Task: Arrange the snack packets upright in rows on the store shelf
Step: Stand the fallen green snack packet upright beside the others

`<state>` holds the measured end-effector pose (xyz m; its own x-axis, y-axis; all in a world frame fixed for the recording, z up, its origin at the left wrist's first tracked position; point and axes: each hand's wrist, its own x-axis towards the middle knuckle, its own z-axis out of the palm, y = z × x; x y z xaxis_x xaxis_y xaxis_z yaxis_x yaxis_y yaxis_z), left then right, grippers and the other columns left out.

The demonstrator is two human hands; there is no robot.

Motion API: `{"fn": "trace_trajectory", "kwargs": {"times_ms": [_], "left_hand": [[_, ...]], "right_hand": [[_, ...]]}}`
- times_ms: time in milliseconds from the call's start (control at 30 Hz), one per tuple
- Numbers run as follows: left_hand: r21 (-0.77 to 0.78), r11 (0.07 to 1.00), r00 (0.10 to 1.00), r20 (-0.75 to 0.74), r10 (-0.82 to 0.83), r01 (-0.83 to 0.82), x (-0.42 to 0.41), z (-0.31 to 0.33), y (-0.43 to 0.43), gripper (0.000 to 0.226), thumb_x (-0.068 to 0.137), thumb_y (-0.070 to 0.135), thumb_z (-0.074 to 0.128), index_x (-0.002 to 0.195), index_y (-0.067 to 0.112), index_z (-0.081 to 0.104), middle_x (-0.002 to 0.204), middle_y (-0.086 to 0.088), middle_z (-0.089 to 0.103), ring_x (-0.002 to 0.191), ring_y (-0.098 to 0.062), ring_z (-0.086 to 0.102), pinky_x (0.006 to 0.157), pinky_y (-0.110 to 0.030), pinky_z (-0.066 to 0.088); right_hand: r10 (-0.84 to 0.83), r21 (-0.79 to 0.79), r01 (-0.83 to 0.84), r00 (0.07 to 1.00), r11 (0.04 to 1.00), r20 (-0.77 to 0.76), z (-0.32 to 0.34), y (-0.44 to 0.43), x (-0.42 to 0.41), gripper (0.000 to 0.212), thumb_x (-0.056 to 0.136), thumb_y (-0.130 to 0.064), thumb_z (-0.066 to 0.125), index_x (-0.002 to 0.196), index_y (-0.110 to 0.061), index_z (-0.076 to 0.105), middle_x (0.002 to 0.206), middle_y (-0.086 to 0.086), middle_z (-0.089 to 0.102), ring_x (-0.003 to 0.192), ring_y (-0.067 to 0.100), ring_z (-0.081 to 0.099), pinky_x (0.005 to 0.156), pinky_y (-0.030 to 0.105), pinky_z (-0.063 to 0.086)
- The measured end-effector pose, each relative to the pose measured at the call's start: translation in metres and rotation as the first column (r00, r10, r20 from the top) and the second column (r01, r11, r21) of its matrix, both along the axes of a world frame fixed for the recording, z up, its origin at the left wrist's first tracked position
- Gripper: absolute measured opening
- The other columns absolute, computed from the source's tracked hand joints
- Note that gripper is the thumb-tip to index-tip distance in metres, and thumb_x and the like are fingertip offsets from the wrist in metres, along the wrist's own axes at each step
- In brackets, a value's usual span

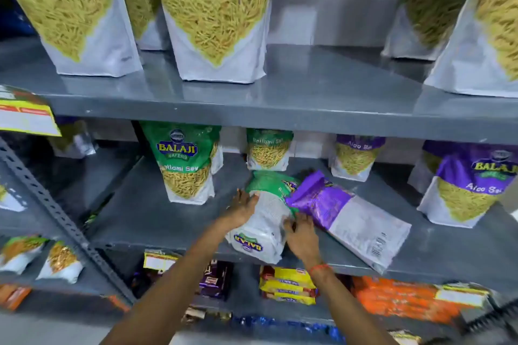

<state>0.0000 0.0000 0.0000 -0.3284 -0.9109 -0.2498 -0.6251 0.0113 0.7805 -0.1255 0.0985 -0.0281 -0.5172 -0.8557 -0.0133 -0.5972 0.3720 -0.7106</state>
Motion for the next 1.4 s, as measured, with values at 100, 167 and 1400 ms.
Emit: {"fn": "trace_trajectory", "kwargs": {"times_ms": [100, 167, 1400], "left_hand": [[0.059, 0.997, 0.995, -0.083, 0.055, -0.050, 0.003, -0.008, -0.020, 0.039, 0.098, 0.021, 0.037, 0.061, 0.017, 0.048, 0.065, -0.005, 0.050, 0.070, -0.017, 0.049, 0.070, -0.024, 0.037], [0.042, 0.990, 0.988, -0.072, 0.136, -0.133, 0.007, -0.011, -0.033, 0.037, 0.095, 0.015, 0.045, 0.065, -0.003, 0.059, 0.070, -0.023, 0.060, 0.069, -0.022, 0.054, 0.068, -0.033, 0.038], [-0.084, 0.958, 0.873, -0.440, 0.212, -0.275, -0.031, -0.036, 0.038, 0.084, 0.062, 0.007, 0.081, 0.132, 0.009, 0.035, 0.131, -0.011, 0.054, 0.121, -0.027, 0.051, 0.095, -0.022, 0.042]], "right_hand": [[-0.122, 0.055, 0.116, 0.982, 0.992, 0.145, -0.010, -0.017, -0.007, 0.035, 0.095, -0.027, 0.045, 0.098, 0.005, 0.057, 0.105, 0.033, 0.064, 0.100, 0.044, 0.061, 0.083, 0.044, 0.047], [-0.202, 0.069, 0.191, 0.951, 0.979, 0.235, -0.014, -0.026, -0.015, 0.032, 0.093, -0.021, 0.048, 0.090, 0.008, 0.063, 0.093, 0.033, 0.067, 0.091, 0.042, 0.065, 0.081, 0.045, 0.049], [0.061, -0.262, 0.150, 0.755, 0.953, 0.653, 0.012, -0.075, -0.048, 0.041, 0.098, -0.011, 0.023, 0.104, 0.000, 0.062, 0.075, 0.002, 0.063, 0.068, 0.012, 0.056, 0.065, 0.022, 0.050]]}}
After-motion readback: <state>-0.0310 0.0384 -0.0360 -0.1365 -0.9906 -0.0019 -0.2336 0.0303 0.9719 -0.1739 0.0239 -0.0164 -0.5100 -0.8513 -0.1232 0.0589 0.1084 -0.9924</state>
